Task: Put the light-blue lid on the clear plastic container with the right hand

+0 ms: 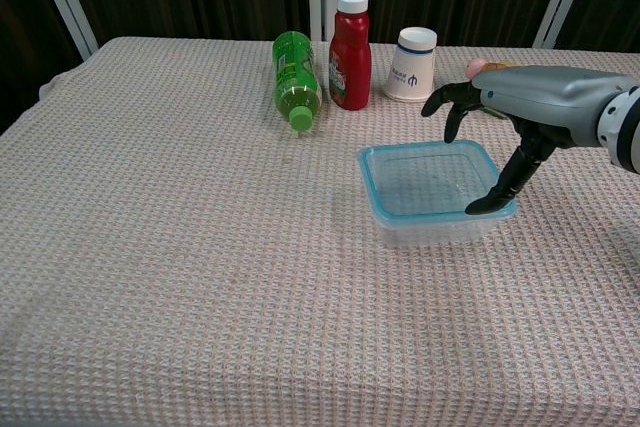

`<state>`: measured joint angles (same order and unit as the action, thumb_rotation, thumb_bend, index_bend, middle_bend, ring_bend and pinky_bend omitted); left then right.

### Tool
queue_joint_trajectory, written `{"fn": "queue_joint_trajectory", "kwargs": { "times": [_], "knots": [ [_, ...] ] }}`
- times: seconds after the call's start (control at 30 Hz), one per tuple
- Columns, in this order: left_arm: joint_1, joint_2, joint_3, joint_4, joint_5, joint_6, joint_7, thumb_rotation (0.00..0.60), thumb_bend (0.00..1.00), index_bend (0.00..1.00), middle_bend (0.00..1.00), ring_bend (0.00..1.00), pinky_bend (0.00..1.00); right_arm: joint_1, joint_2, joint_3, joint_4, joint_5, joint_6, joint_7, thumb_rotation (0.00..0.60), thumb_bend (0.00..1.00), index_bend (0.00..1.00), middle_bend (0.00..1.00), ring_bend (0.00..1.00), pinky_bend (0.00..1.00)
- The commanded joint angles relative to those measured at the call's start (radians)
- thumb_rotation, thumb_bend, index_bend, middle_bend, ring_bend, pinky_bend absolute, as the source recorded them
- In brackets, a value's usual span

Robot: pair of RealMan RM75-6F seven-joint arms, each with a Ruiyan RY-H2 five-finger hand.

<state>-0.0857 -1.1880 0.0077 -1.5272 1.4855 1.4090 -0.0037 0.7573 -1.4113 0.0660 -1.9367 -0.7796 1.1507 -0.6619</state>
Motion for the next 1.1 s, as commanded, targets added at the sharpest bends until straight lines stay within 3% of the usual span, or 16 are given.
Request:
{"fn": "queue_joint_trajectory", "kwargs": {
  "times": [0.03, 0.4, 1.1],
  "knots": [
    [0.0, 0.002, 0.0, -0.006, -0.003, -0.003, 0.006, 0.6, 0.0, 0.1, 0.07, 0.0, 0.0, -0.013, 0.026, 0.002, -0.007, -0.025, -0.01, 0.038, 0.6, 0.0, 0.15, 0.25, 0.0, 0.0],
    [-0.003, 0.012, -0.001, -0.038, -0.011, -0.009, 0.037, 0.6, 0.0, 0.1, 0.07, 0.0, 0.0, 0.028, 0.065, -0.014, 0.045, -0.033, -0.116, 0.019, 0.6, 0.0, 0.15, 0.25, 0.0, 0.0],
    [-0.003, 0.008, 0.002, -0.035, -0.015, -0.017, 0.028, 0.6, 0.0, 0.09, 0.07, 0.0, 0.0, 0.031, 0.04, -0.05, 0.09, -0.054, -0.127, 0.018, 0.6, 0.0, 0.15, 0.25, 0.0, 0.0]
  ]
}}
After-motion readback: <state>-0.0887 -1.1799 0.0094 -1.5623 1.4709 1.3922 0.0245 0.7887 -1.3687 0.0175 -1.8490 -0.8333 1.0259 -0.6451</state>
